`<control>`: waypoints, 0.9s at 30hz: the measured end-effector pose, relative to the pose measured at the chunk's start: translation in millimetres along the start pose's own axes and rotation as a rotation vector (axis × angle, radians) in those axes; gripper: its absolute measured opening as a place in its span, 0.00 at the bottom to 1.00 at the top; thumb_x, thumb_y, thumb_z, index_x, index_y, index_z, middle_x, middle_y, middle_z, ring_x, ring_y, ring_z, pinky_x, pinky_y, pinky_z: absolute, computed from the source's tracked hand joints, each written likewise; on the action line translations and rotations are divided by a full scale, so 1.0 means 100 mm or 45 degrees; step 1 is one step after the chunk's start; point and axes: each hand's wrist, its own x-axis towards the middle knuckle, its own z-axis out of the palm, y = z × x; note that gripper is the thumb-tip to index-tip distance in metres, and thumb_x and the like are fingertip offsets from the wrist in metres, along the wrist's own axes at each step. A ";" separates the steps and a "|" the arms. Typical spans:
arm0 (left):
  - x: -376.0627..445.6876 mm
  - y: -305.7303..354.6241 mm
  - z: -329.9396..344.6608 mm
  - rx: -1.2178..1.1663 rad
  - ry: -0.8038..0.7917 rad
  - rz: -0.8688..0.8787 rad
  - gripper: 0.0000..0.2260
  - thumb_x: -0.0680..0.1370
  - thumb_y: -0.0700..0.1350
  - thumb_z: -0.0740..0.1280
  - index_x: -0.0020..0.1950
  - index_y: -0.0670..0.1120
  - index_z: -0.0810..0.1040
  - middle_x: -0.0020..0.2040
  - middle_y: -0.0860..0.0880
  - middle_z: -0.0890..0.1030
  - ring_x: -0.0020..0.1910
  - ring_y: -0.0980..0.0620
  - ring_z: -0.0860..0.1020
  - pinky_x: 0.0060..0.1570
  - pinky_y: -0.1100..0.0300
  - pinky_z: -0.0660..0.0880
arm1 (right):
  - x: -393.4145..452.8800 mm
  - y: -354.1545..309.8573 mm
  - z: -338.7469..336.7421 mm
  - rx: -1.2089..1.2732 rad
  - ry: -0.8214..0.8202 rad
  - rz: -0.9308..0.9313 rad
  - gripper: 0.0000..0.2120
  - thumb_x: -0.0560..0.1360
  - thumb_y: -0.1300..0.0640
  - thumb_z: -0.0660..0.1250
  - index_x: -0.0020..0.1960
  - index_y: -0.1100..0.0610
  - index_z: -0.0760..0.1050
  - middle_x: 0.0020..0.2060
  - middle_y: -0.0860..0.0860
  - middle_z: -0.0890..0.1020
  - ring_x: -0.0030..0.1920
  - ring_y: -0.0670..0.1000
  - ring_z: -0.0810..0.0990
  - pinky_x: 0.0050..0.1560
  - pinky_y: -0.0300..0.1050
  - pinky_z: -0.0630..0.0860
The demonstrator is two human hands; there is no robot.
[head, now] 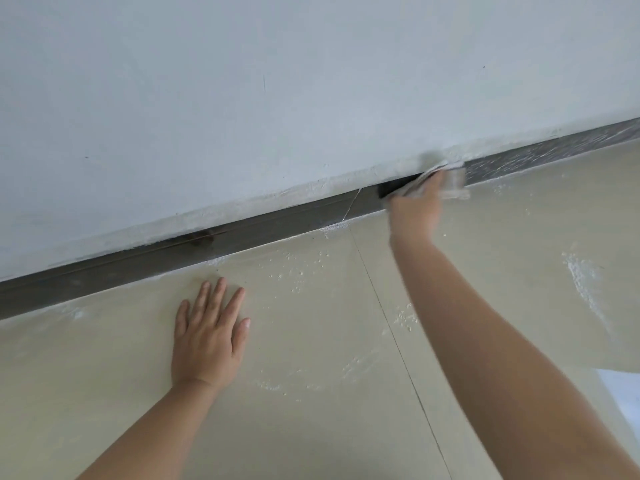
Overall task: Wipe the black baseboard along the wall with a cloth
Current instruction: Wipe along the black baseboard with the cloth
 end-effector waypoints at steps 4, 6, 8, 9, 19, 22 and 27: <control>0.00 0.03 -0.02 0.007 -0.020 -0.002 0.31 0.73 0.58 0.41 0.66 0.44 0.71 0.69 0.41 0.67 0.70 0.39 0.63 0.67 0.42 0.56 | 0.32 0.03 -0.18 0.098 -0.018 0.242 0.37 0.70 0.72 0.61 0.74 0.53 0.52 0.42 0.49 0.73 0.38 0.49 0.72 0.43 0.40 0.69; 0.00 0.02 -0.01 0.019 -0.016 -0.001 0.31 0.72 0.57 0.41 0.67 0.46 0.70 0.70 0.42 0.66 0.71 0.41 0.62 0.68 0.43 0.54 | 0.25 0.08 -0.08 0.135 -0.073 0.283 0.35 0.71 0.71 0.63 0.73 0.54 0.56 0.41 0.50 0.74 0.36 0.47 0.72 0.43 0.39 0.69; 0.01 0.00 0.00 0.025 -0.020 -0.012 0.32 0.72 0.58 0.40 0.67 0.47 0.69 0.71 0.44 0.65 0.72 0.42 0.60 0.69 0.45 0.53 | 0.12 0.13 0.10 0.150 -0.107 0.253 0.34 0.70 0.71 0.62 0.72 0.55 0.58 0.44 0.52 0.74 0.41 0.50 0.72 0.44 0.40 0.69; 0.01 0.00 0.00 0.031 -0.009 -0.005 0.32 0.73 0.58 0.39 0.67 0.46 0.70 0.70 0.43 0.66 0.71 0.41 0.62 0.68 0.44 0.55 | 0.04 0.15 0.18 0.134 -0.116 0.242 0.34 0.69 0.71 0.62 0.73 0.54 0.57 0.42 0.50 0.74 0.41 0.51 0.71 0.43 0.40 0.69; 0.01 0.05 -0.12 0.077 -0.188 0.026 0.36 0.78 0.58 0.34 0.59 0.41 0.77 0.62 0.38 0.75 0.60 0.35 0.73 0.57 0.37 0.68 | 0.26 0.01 -0.10 0.151 -0.023 0.248 0.16 0.69 0.73 0.59 0.52 0.57 0.70 0.38 0.50 0.72 0.35 0.51 0.70 0.30 0.38 0.66; 0.05 0.03 -0.10 0.123 -0.265 0.023 0.42 0.71 0.62 0.23 0.71 0.47 0.62 0.73 0.41 0.59 0.72 0.40 0.59 0.68 0.41 0.54 | -0.04 0.01 0.06 0.121 -0.210 0.316 0.13 0.67 0.75 0.57 0.36 0.57 0.63 0.33 0.53 0.68 0.31 0.50 0.64 0.25 0.38 0.63; 0.14 0.05 -0.30 0.183 -0.451 -0.027 0.24 0.79 0.57 0.40 0.74 0.52 0.42 0.76 0.50 0.41 0.74 0.51 0.41 0.71 0.48 0.45 | -0.52 -0.16 0.05 0.110 -0.361 0.333 0.15 0.68 0.75 0.56 0.34 0.55 0.63 0.32 0.53 0.66 0.31 0.51 0.63 0.28 0.41 0.60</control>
